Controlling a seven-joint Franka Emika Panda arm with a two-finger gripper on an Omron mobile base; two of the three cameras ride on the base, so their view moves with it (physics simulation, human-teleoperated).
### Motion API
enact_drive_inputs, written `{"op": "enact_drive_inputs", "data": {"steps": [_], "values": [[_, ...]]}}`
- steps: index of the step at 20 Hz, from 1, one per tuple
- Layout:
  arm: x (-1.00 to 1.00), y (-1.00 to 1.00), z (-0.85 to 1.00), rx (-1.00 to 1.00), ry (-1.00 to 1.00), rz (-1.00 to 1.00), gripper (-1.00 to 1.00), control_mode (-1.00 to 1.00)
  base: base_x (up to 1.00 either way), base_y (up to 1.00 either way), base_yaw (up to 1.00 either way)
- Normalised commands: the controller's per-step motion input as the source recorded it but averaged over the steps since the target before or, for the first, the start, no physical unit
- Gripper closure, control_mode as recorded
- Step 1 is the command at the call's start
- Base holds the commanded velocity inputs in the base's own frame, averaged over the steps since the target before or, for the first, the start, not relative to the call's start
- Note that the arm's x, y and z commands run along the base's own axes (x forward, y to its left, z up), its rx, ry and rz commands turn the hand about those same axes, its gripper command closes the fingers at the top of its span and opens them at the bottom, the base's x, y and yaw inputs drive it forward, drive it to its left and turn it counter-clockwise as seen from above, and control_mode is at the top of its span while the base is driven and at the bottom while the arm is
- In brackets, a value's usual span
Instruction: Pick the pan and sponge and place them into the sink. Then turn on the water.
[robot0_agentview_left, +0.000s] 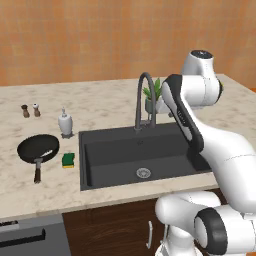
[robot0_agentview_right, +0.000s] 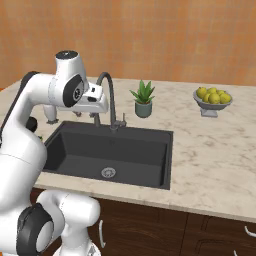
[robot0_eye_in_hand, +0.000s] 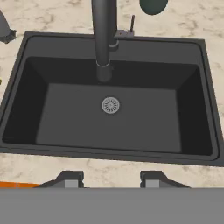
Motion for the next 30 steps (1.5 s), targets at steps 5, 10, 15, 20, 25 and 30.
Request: {"op": "enact_drive_inputs", "data": {"steps": [5, 10, 15, 20, 25, 30], "values": [[-0.06, 0.43, -0.07, -0.06, -0.01, 0.00, -1.00, -1.00, 0.00, 0.00, 0.00], [0.06, 1.00, -0.21, -0.06, 0.02, 0.00, -1.00, -1.00, 0.00, 0.00, 0.00], [0.03, 0.81, -0.35, 0.04, 0.04, 0.01, -1.00, -1.00, 0.00, 0.00, 0.00], [0.01, 0.40, -0.41, 0.14, 0.00, 0.00, -1.00, -1.00, 0.00, 0.00, 0.00], [0.18, 0.76, -0.66, 0.01, 0.00, 0.00, -1.00, -1.00, 0.00, 0.00, 0.00], [0.31, 0.90, -0.34, 0.00, 0.00, 0.00, -1.00, -1.00, 0.00, 0.00, 0.00]]}}
